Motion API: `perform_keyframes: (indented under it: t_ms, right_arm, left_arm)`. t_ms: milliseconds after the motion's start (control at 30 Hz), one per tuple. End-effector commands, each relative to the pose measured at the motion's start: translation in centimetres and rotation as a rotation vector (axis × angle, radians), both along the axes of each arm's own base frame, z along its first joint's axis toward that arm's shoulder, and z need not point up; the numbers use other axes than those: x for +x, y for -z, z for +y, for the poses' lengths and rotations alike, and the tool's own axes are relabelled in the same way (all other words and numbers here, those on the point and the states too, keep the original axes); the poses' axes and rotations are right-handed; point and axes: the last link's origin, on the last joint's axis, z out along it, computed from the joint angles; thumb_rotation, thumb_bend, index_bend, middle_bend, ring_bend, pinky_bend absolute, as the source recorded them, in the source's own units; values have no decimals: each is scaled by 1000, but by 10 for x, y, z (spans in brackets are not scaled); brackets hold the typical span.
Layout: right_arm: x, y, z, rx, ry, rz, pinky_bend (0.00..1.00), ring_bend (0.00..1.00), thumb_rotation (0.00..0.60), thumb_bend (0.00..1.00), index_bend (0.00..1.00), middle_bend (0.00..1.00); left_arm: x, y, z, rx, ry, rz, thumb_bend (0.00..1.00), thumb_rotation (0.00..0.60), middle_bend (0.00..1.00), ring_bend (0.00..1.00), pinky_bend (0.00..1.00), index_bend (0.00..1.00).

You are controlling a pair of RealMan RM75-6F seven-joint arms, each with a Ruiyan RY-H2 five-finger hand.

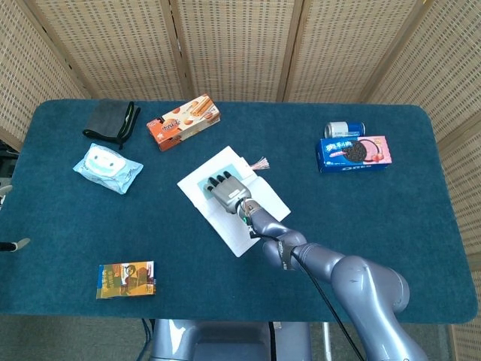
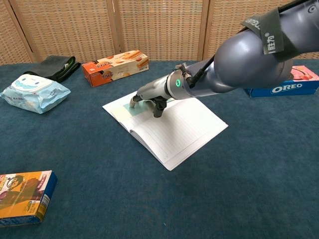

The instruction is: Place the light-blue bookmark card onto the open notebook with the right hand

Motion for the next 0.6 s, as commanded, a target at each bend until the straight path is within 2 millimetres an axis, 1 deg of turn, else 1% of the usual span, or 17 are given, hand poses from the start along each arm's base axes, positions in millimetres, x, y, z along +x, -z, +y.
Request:
perform_keyframes:
  t_ms: [33,367,600]
  right_arm:
    - [0,0,0,12,9,2,0,0,600,1000,0,0]
    - [-5,-8,2,37,14,23,0,0,600,1000,0,8]
    - [-5,-15,2,29,-8,36,0,0,600,1000,42,52]
  left_arm:
    - [0,0,0,2,-2,1,0,600,0,0,0,0]
    - [3,4,0,-6,2,8,0,600,0,0,0,0]
    - [3,4,0,-9,4,10,0,600,0,0,0,0]
